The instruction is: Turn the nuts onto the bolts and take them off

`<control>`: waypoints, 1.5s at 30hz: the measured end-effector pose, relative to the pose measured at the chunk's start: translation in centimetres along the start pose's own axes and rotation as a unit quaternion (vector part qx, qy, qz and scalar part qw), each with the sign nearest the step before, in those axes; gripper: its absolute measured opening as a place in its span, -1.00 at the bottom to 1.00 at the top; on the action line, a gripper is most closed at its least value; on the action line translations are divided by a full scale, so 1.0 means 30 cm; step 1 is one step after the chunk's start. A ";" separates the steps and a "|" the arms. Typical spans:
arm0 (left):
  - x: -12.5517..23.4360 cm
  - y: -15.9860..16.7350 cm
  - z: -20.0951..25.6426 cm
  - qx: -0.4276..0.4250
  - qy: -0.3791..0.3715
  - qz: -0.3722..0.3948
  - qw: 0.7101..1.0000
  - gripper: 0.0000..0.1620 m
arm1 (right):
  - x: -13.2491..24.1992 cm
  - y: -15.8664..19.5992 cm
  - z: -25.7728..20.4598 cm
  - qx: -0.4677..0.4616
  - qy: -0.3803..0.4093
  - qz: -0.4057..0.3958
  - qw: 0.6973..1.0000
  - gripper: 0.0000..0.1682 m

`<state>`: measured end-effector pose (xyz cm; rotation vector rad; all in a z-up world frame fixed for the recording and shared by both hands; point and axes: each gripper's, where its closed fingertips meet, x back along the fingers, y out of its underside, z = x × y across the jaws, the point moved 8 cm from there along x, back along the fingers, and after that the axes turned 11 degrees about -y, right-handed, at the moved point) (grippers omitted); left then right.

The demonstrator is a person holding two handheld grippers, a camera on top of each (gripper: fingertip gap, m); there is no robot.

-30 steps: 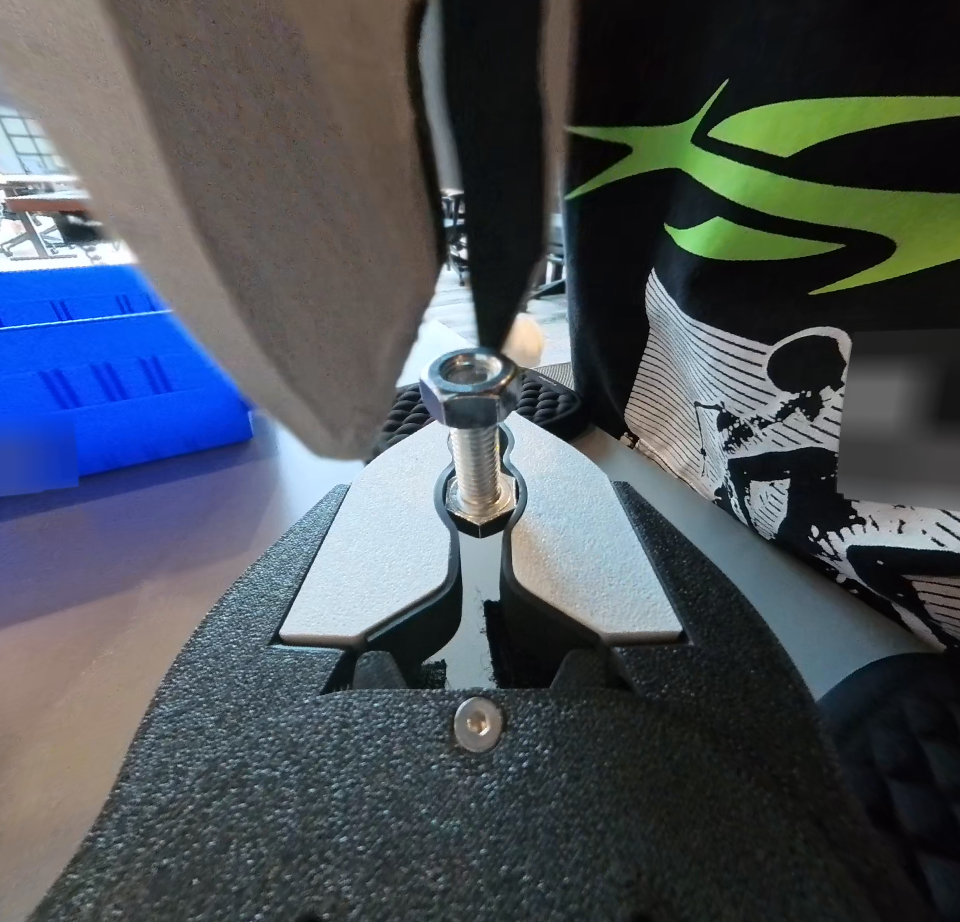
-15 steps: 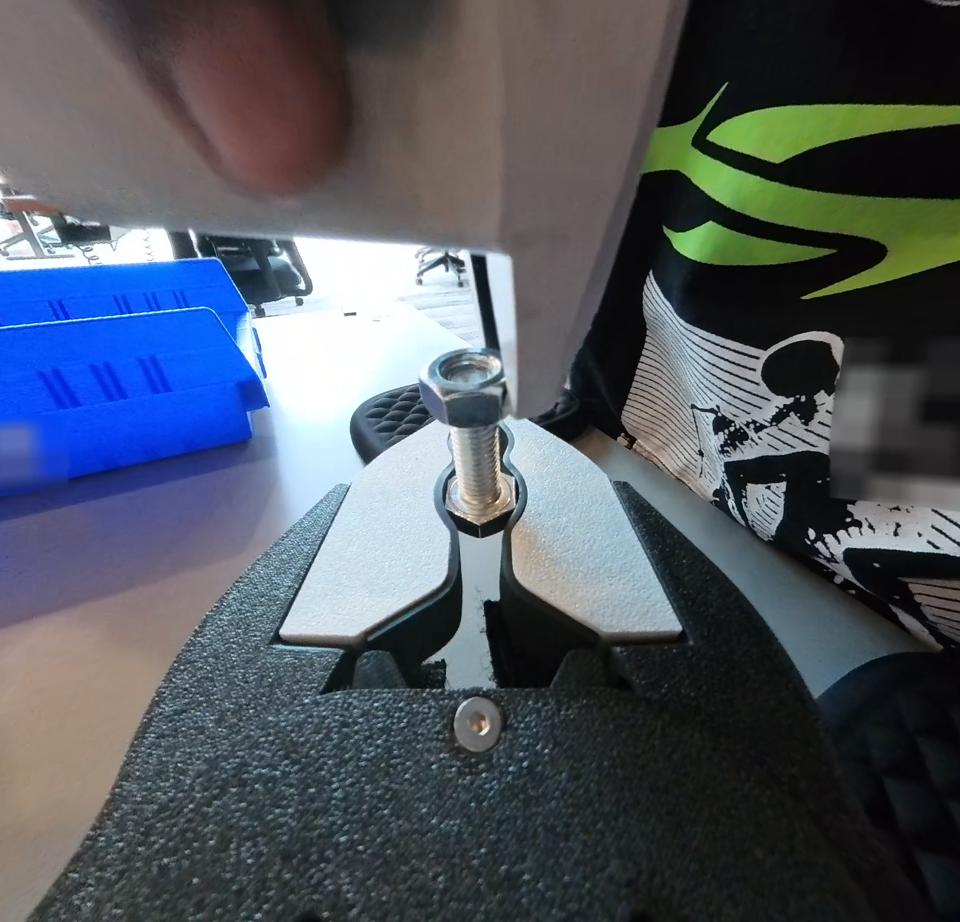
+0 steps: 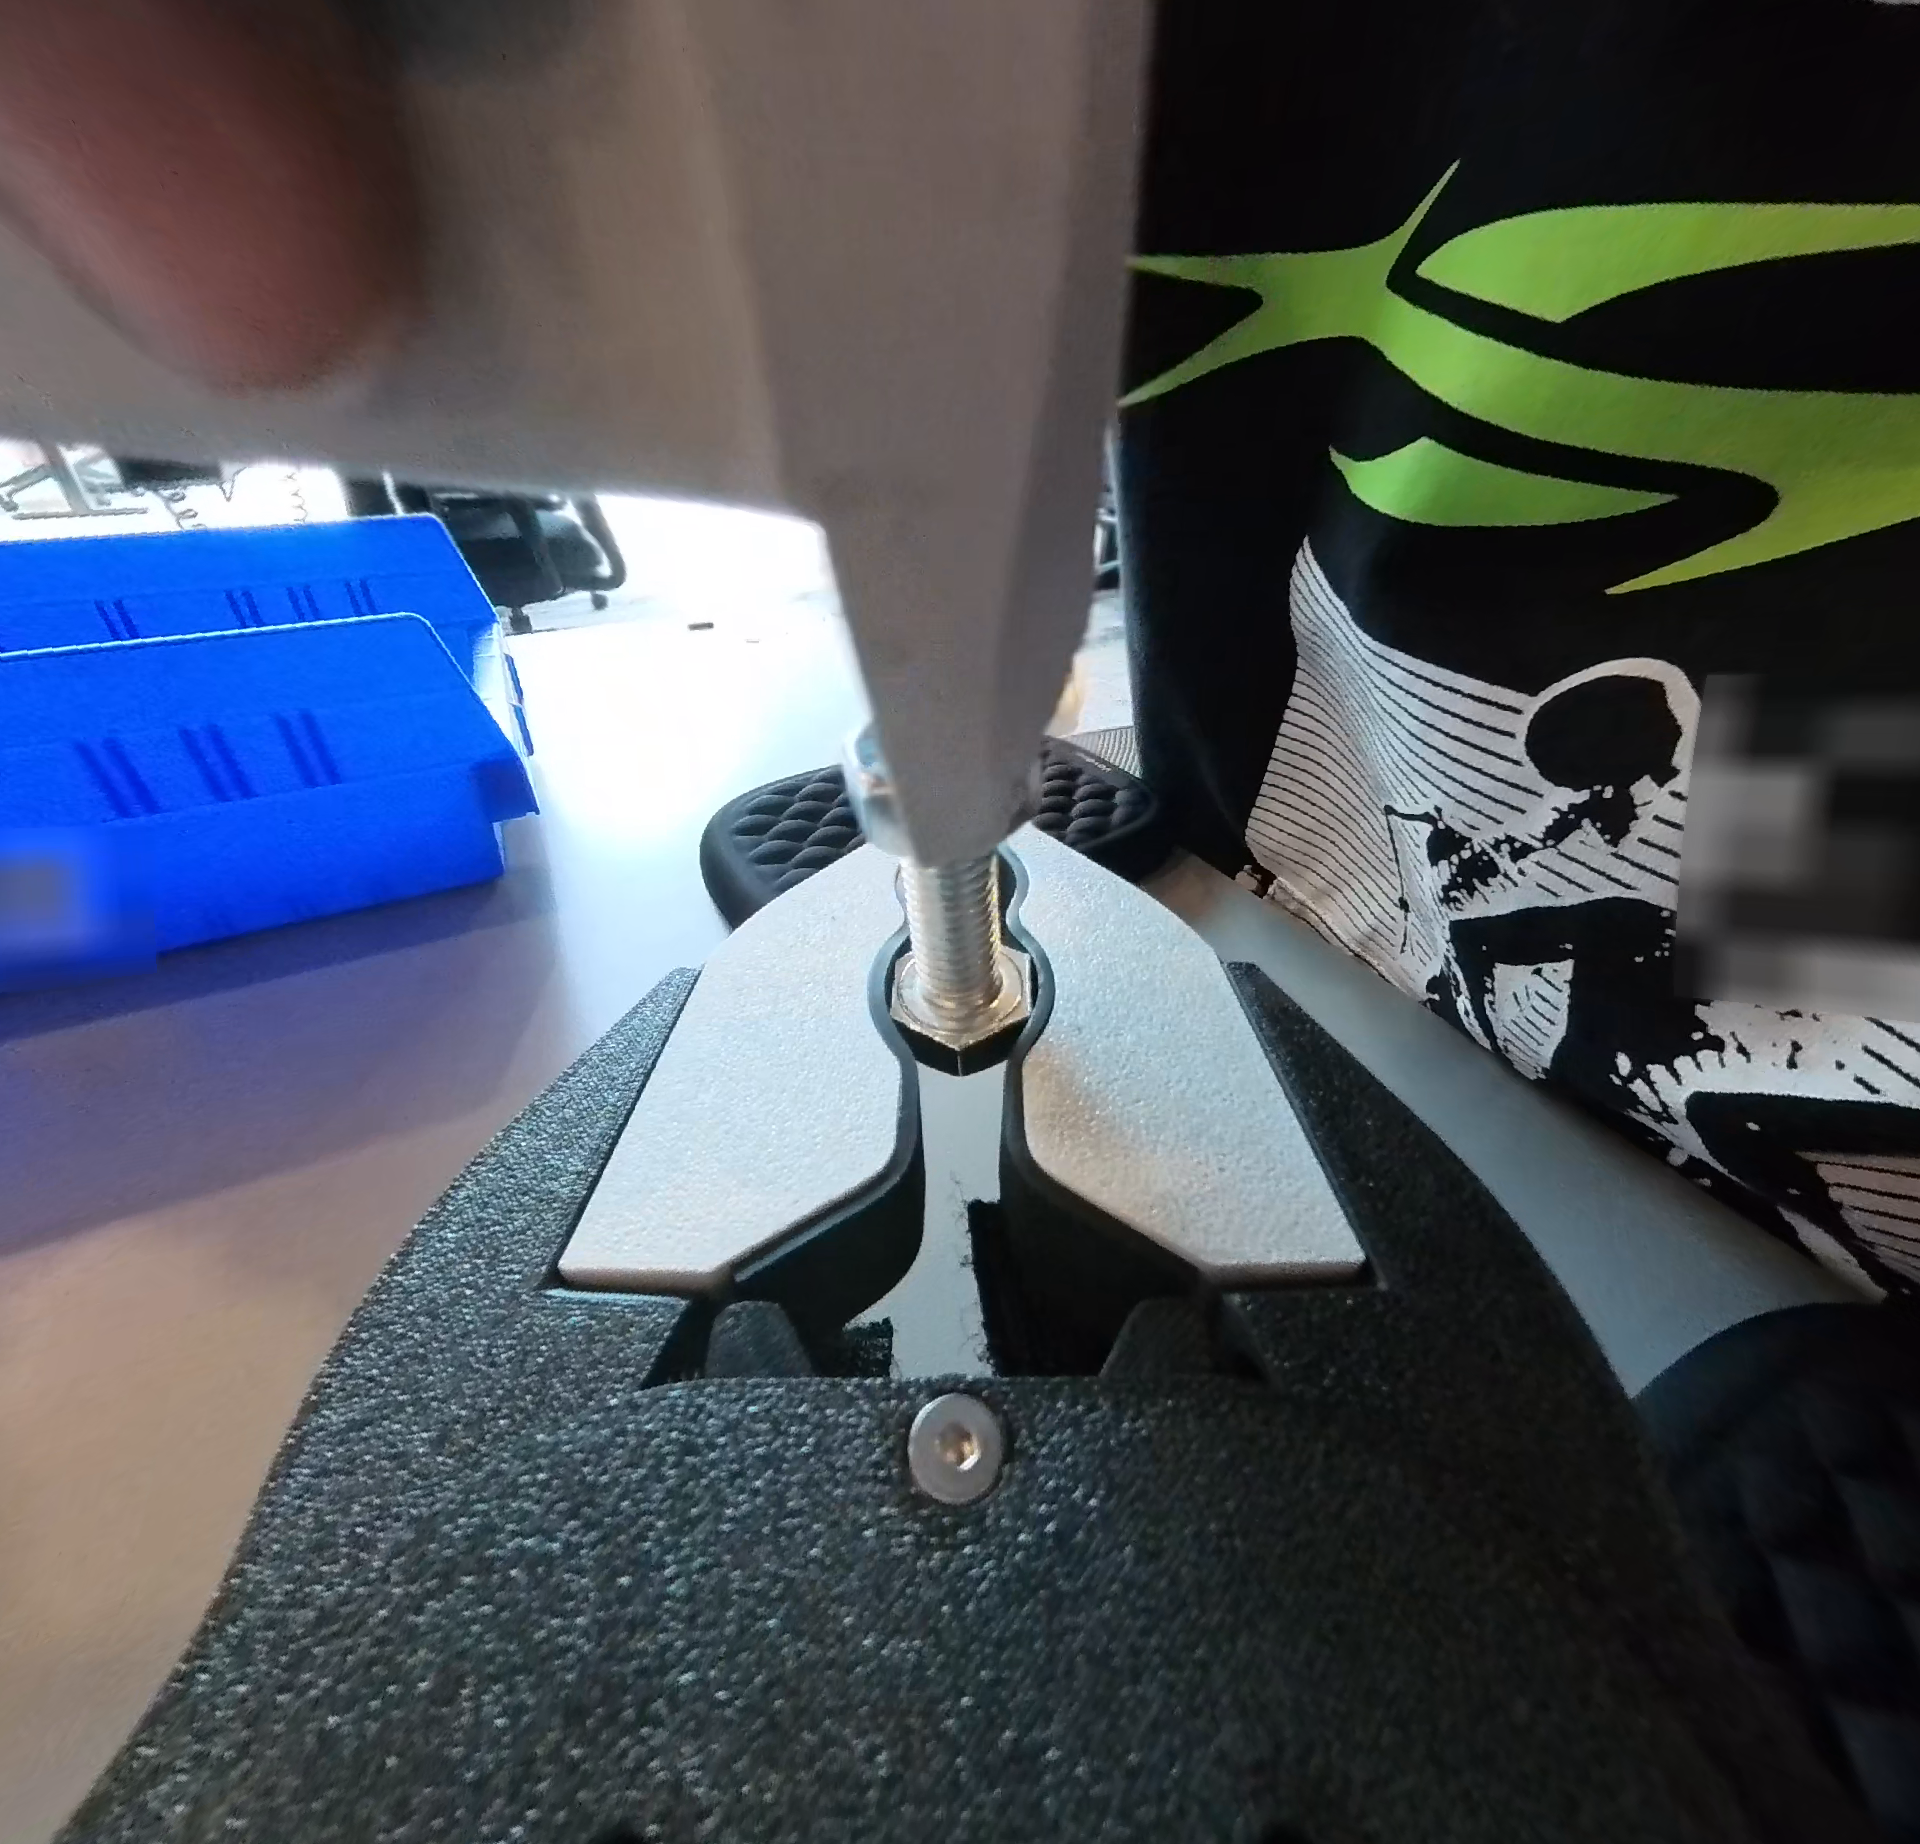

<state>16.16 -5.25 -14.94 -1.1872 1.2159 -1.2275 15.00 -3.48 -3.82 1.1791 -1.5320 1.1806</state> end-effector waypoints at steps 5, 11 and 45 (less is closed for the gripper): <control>0.001 0.000 -0.001 0.000 -0.001 0.001 1.000 -0.88 | 0.001 0.007 0.007 0.000 0.006 0.008 1.000 -0.78; 0.001 0.000 -0.003 0.002 -0.002 0.001 1.000 -0.88 | 0.002 0.010 0.003 -0.096 0.009 0.021 0.995 -0.78; -0.001 0.001 -0.002 -0.001 0.000 0.000 1.000 -0.88 | -0.011 0.004 -0.004 -0.068 0.012 0.031 0.997 -0.70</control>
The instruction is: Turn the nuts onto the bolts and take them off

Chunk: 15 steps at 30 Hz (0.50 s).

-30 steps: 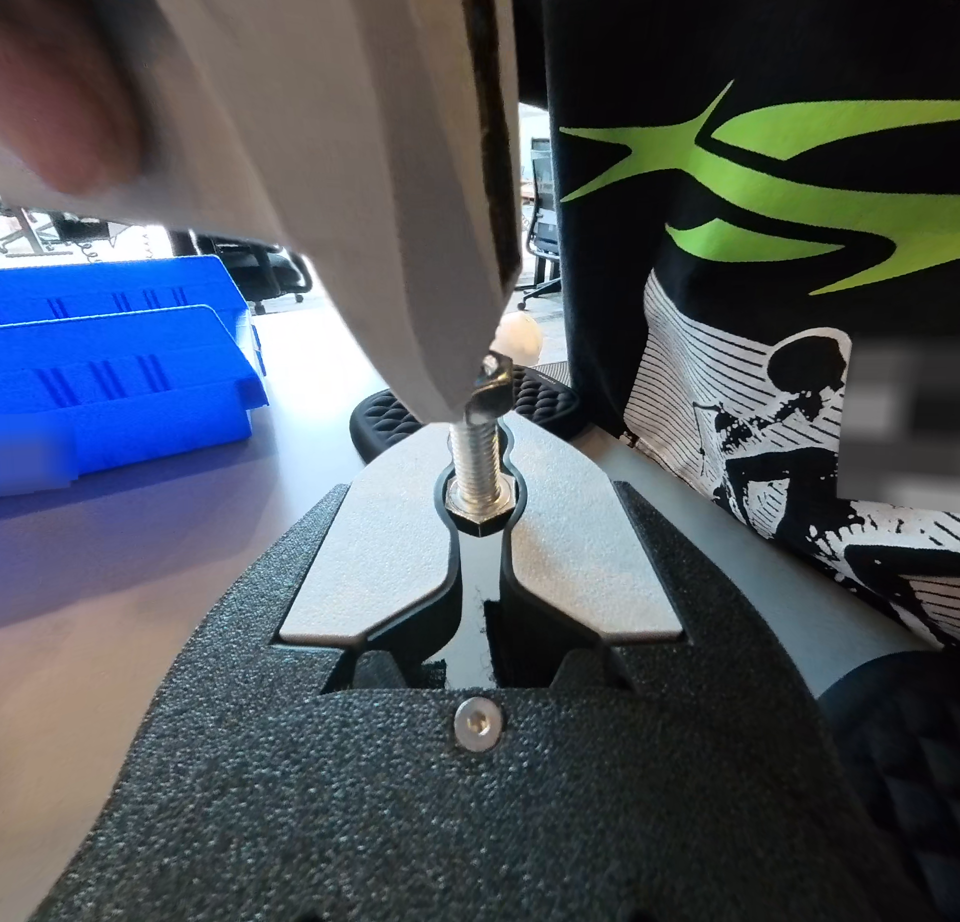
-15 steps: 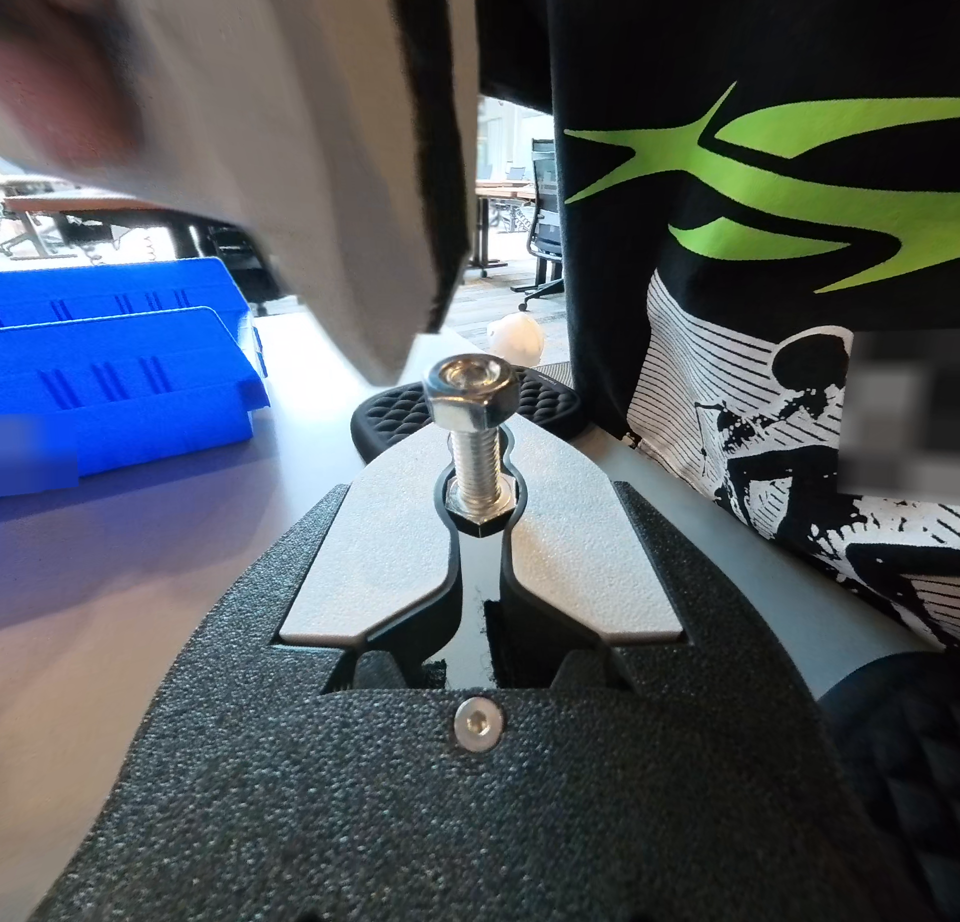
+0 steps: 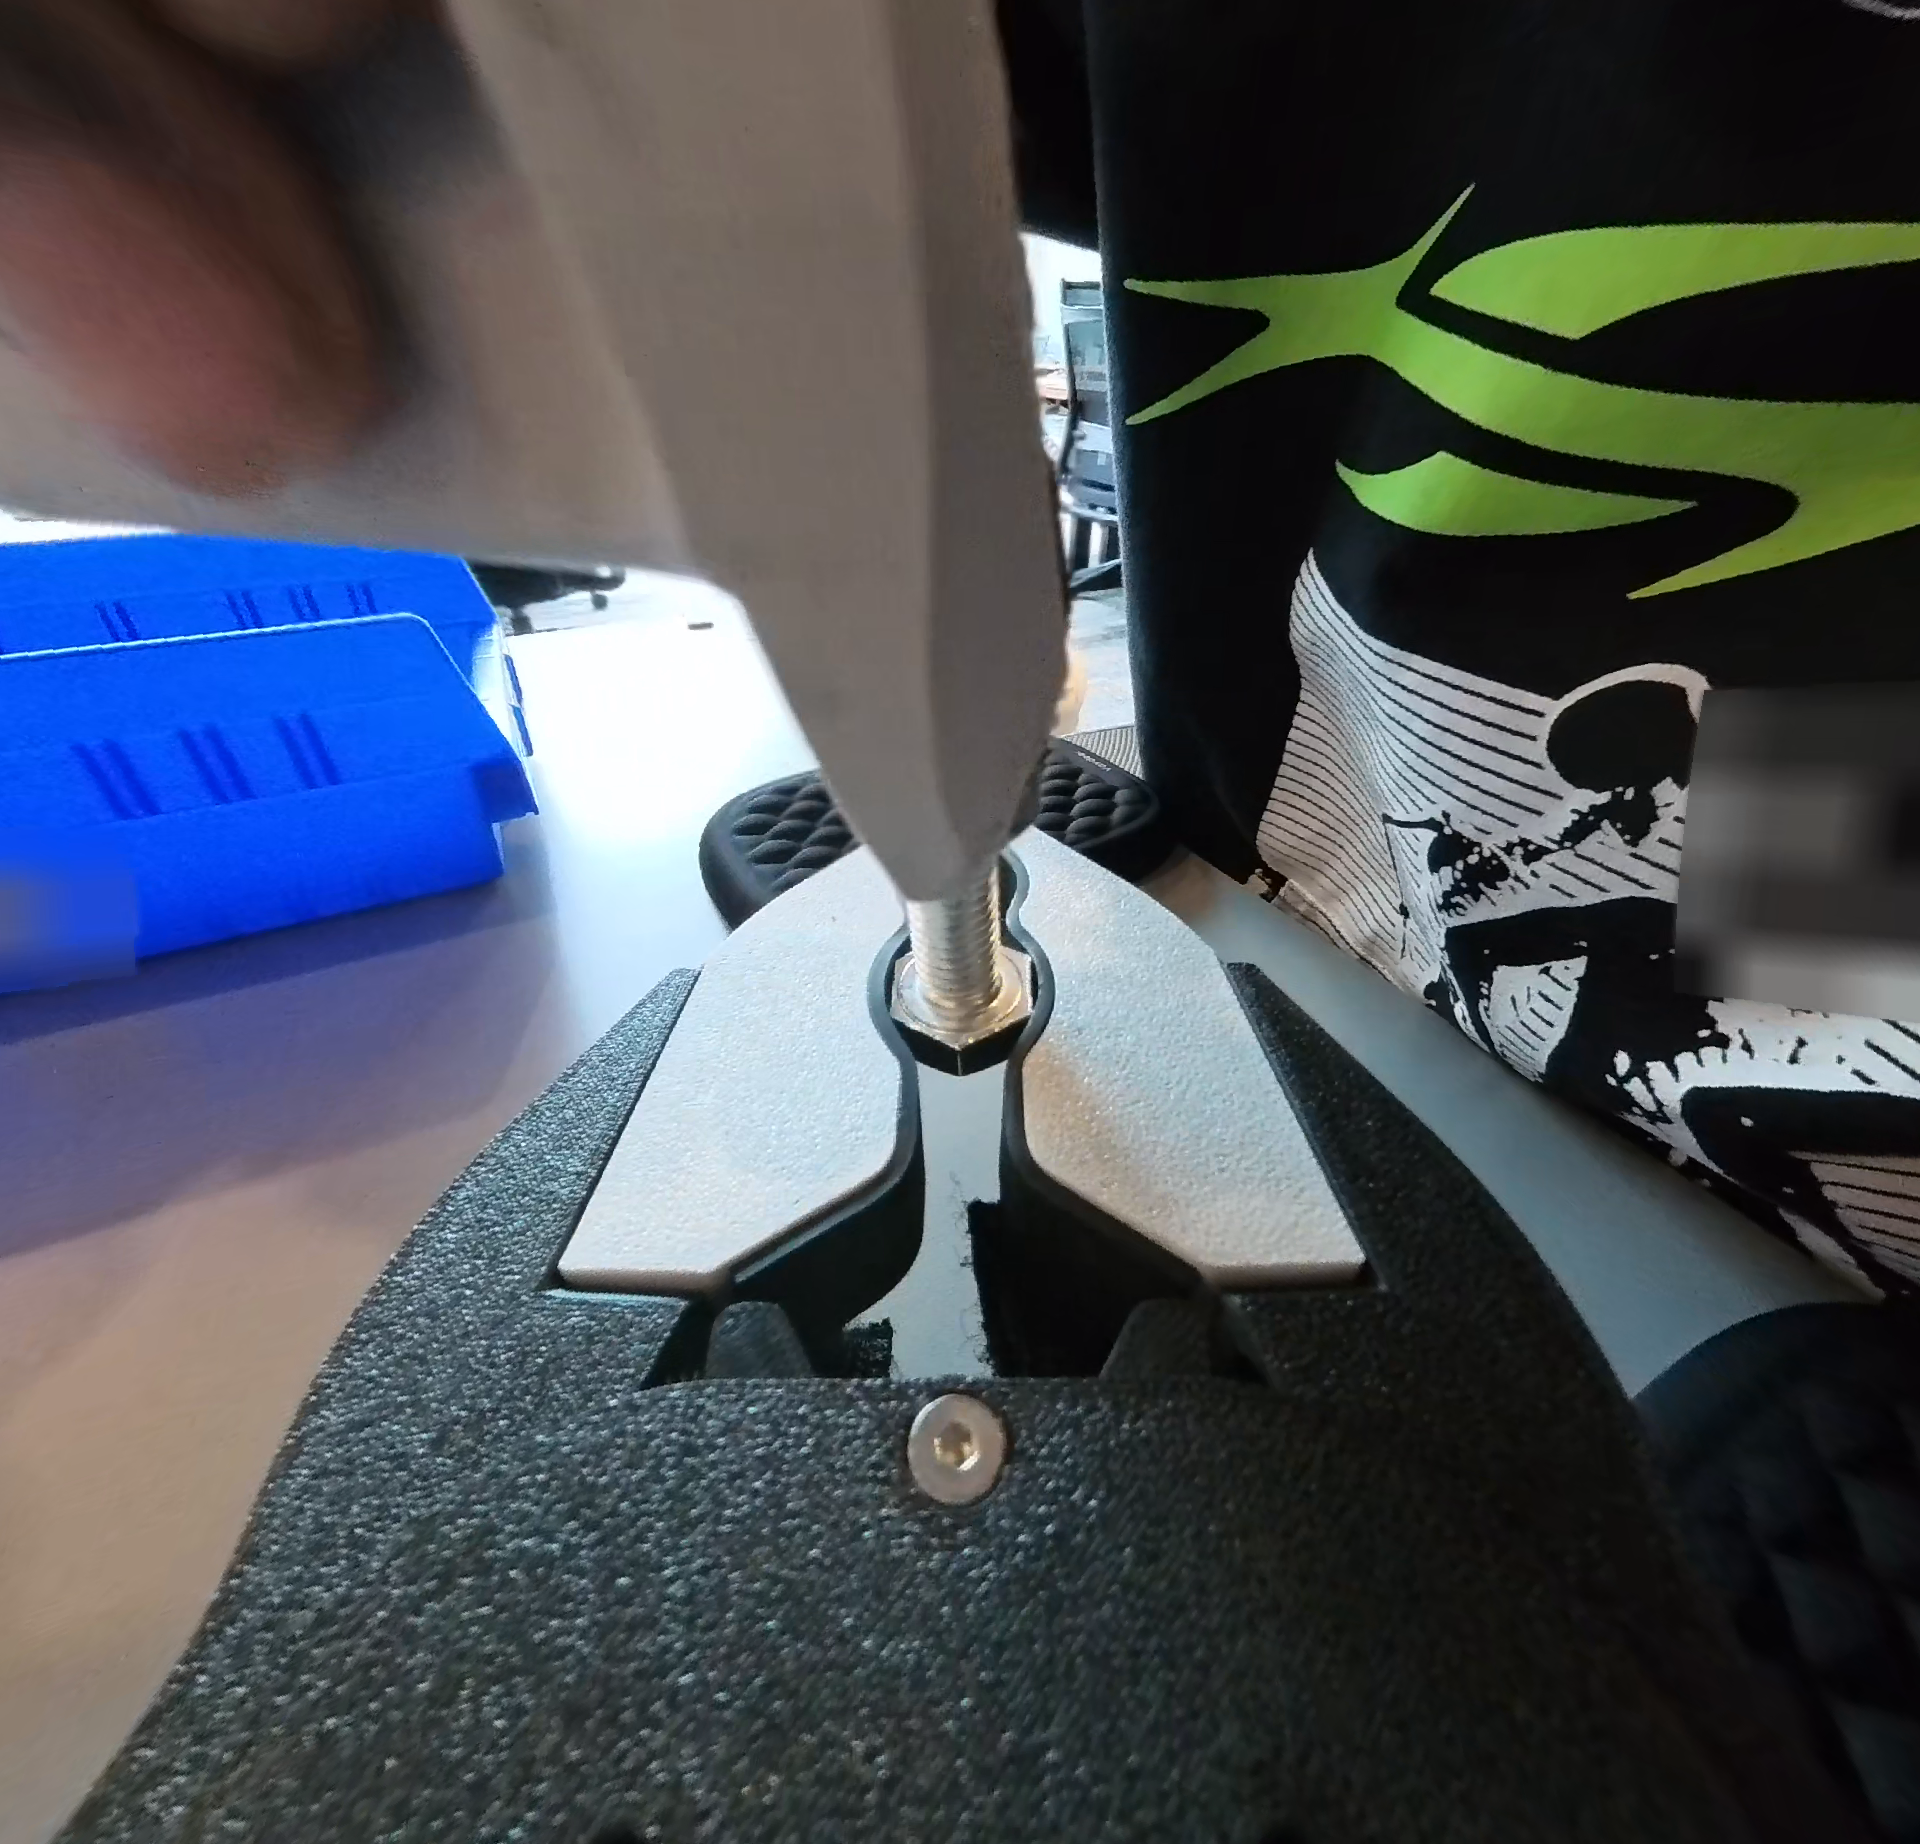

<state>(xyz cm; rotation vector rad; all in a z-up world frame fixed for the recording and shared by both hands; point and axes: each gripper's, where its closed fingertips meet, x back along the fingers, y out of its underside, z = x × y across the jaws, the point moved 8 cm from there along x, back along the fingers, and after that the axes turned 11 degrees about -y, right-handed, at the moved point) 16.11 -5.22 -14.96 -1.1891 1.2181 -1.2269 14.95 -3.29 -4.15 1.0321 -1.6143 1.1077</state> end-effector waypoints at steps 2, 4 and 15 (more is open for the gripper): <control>0.000 0.000 0.000 -0.001 0.000 -0.001 1.000 -0.88 | -0.002 0.001 0.006 0.009 0.003 -0.006 1.000 -0.78; 0.000 0.000 0.001 -0.001 0.000 0.000 1.000 -0.88 | -0.002 0.001 0.007 0.008 0.002 -0.006 1.000 -0.78; -0.001 0.001 0.002 -0.003 -0.001 -0.002 1.000 -0.88 | -0.010 -0.008 -0.019 -0.399 0.060 0.072 0.912 -0.78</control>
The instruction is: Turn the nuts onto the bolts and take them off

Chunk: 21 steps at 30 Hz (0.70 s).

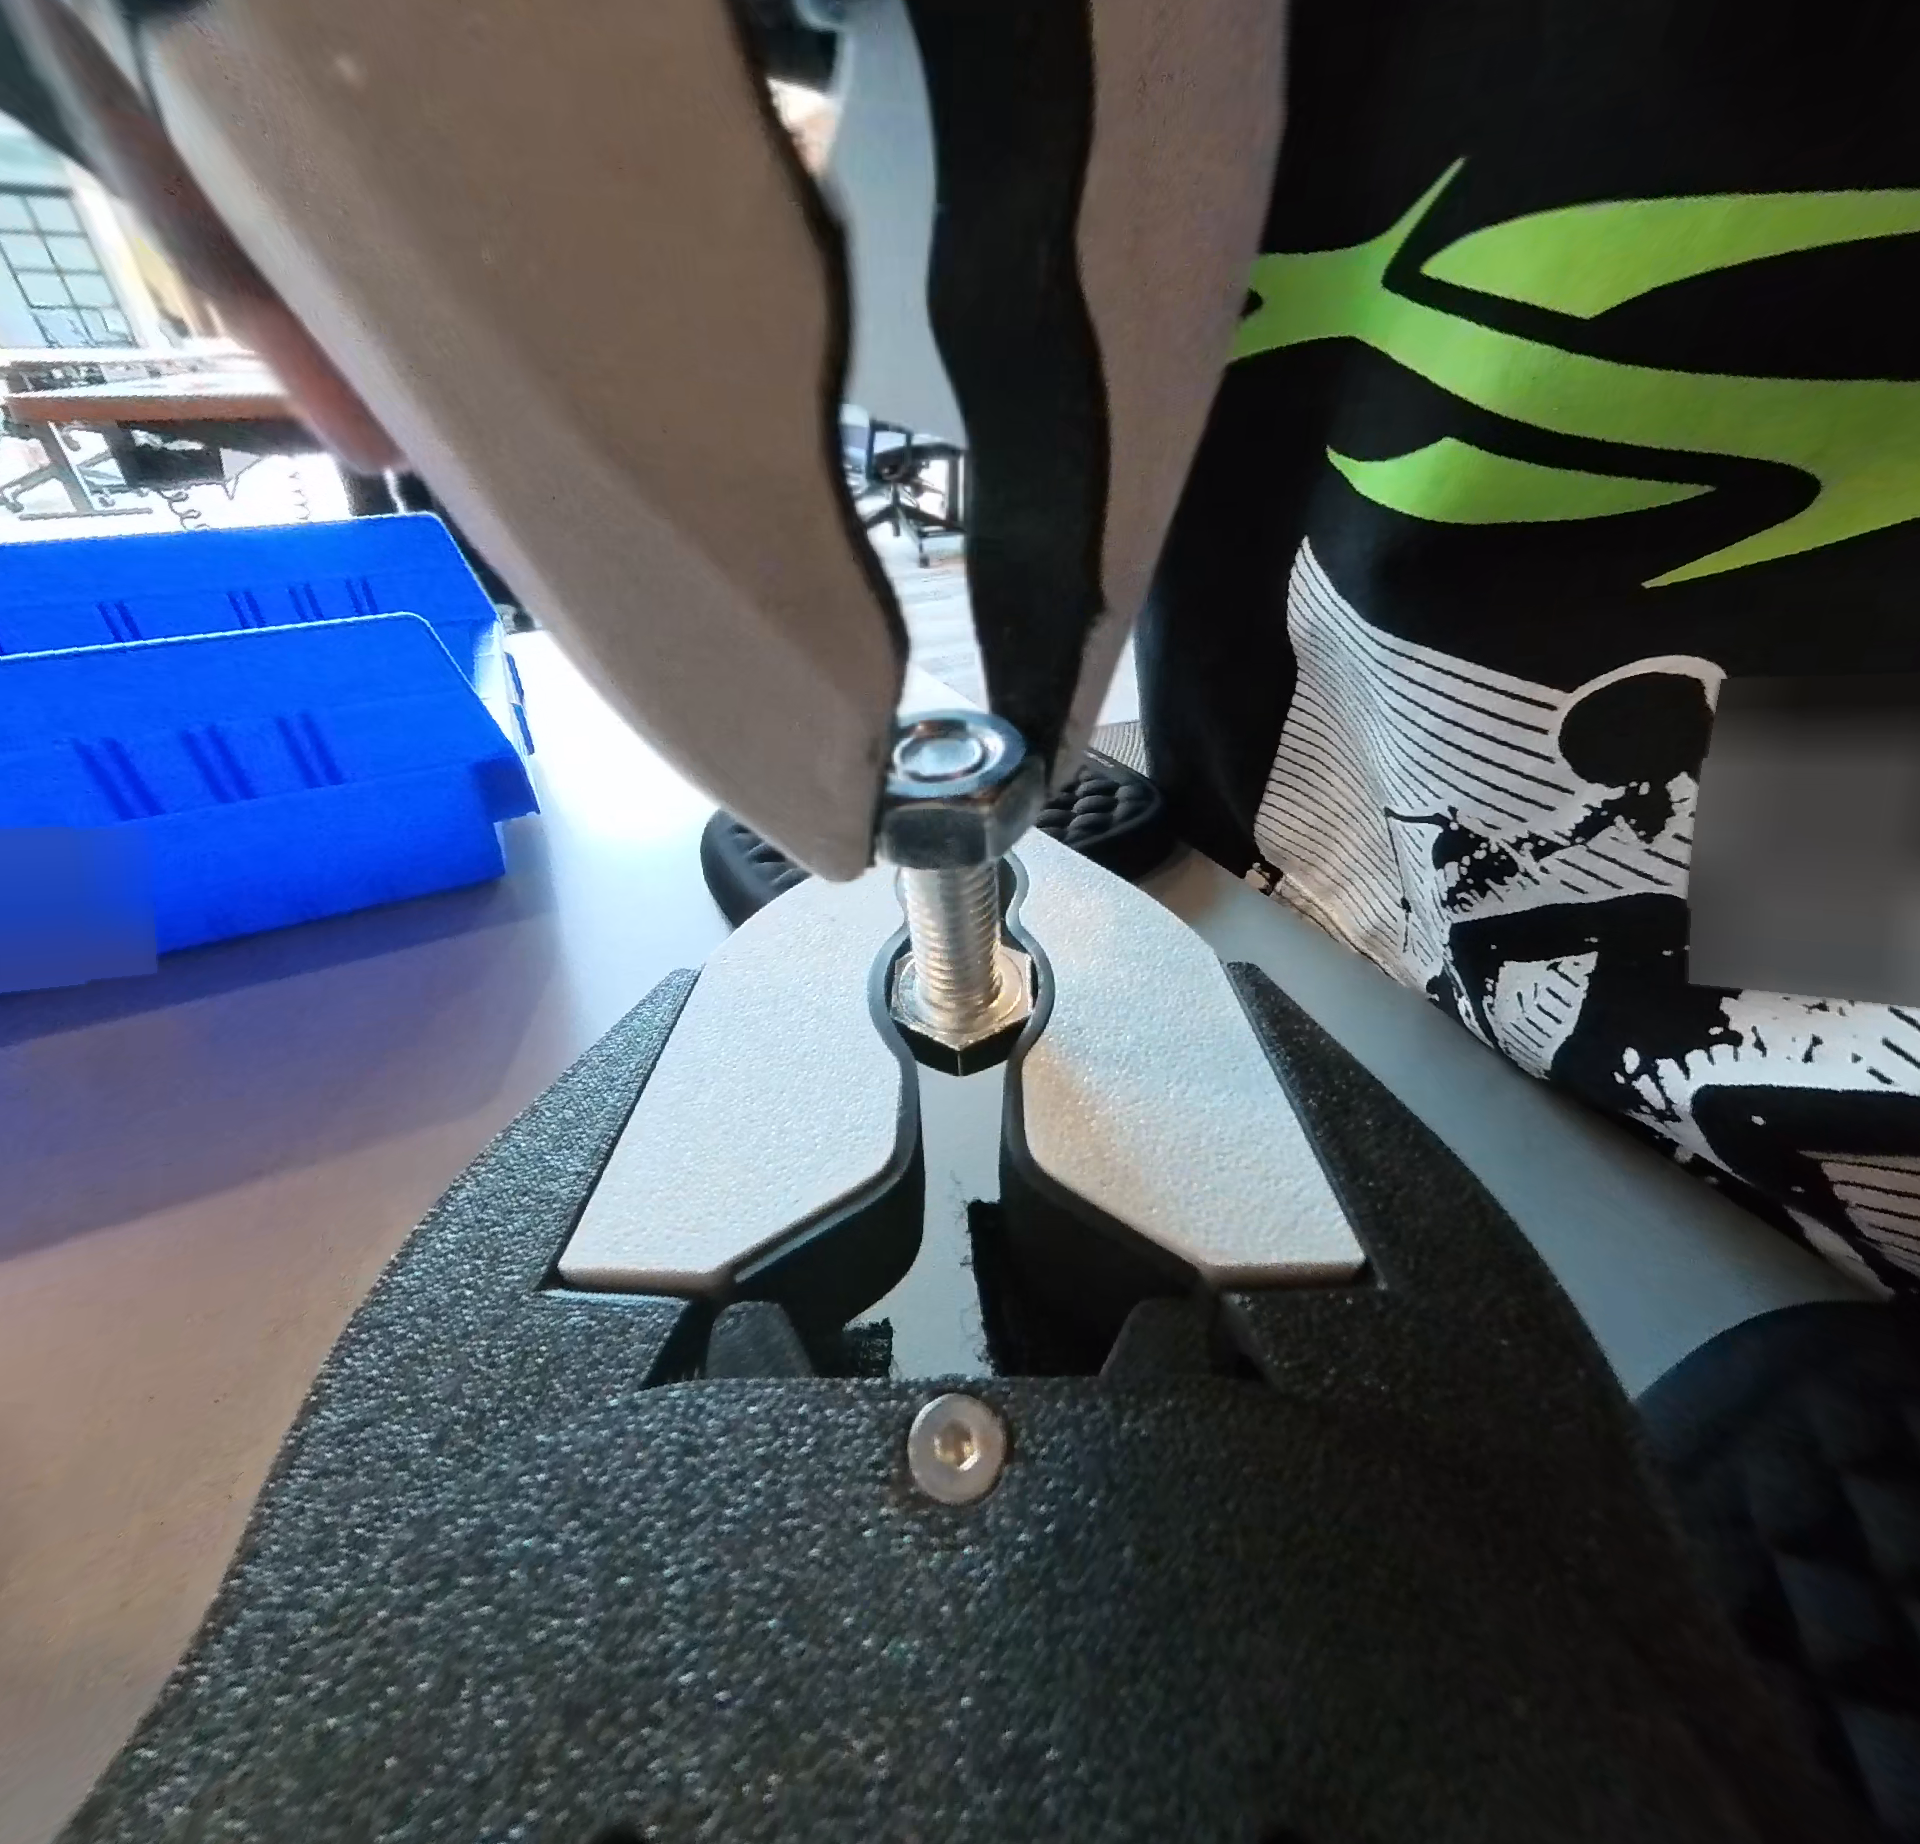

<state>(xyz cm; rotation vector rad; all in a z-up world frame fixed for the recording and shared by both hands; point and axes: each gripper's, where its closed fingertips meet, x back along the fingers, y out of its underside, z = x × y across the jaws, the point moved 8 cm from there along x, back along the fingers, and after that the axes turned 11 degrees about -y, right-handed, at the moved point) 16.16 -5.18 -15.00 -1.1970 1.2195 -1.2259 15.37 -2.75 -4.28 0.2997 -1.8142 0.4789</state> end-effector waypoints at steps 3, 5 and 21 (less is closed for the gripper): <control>0.000 0.001 0.001 -0.001 0.000 -0.001 1.000 -0.88 | -0.002 0.006 -0.004 -0.035 0.007 0.023 0.999 -0.79; 0.001 0.000 0.001 -0.001 0.000 0.001 1.000 -0.88 | -0.003 0.006 -0.005 -0.025 0.013 0.027 0.999 -0.78; 0.000 0.002 -0.010 -0.007 -0.045 -0.002 0.999 -0.87 | -0.068 0.276 -0.047 0.077 0.173 0.549 0.814 -0.40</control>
